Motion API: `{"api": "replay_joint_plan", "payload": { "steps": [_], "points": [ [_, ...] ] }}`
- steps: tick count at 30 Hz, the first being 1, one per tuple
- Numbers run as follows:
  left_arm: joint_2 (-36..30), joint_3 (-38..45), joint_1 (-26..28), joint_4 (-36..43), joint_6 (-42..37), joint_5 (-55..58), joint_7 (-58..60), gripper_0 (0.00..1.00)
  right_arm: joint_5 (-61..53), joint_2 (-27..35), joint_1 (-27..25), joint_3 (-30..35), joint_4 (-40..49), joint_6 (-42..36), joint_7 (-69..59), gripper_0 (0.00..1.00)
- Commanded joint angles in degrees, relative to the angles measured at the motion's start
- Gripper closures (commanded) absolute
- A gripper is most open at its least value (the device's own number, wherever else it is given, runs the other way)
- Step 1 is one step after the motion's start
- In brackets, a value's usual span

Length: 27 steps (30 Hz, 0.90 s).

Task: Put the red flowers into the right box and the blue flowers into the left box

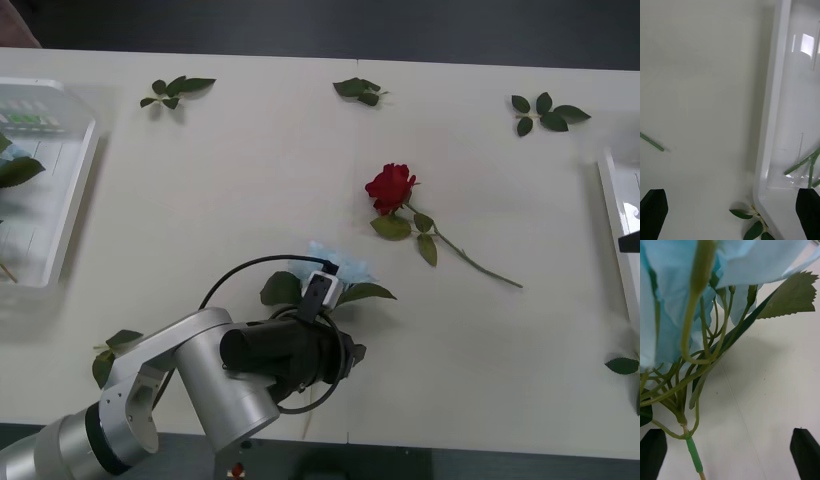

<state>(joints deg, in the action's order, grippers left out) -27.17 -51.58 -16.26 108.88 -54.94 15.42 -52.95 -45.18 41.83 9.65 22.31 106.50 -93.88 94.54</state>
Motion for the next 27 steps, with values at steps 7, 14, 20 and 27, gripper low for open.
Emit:
{"api": "replay_joint_plan", "payload": {
  "steps": [7, 14, 20, 27],
  "points": [
    [-2.27, -2.12, -2.02, 0.72, 2.21, 0.4, 3.03, 1.0, -0.35, -3.07, 9.86, -6.49, 2.49, -4.47, 5.13, 0.0],
    [-2.89, -2.21, -2.11, 0.72, 2.38, 0.22, 3.46, 1.0, -0.17, -7.29, 13.02, -7.54, 2.49, -4.56, 14.54, 0.0],
    [-3.33, -2.21, -2.02, 0.72, 2.38, -0.39, 3.9, 1.0, -0.09, -10.28, 14.43, -7.72, 2.4, -5.79, 21.39, 0.0],
    [-4.03, -1.95, -2.11, 1.07, 5.02, -1.01, 4.78, 1.0, 0.7, -11.78, 15.31, -11.94, 2.4, -4.64, 23.24, 0.0]
  ]
}}
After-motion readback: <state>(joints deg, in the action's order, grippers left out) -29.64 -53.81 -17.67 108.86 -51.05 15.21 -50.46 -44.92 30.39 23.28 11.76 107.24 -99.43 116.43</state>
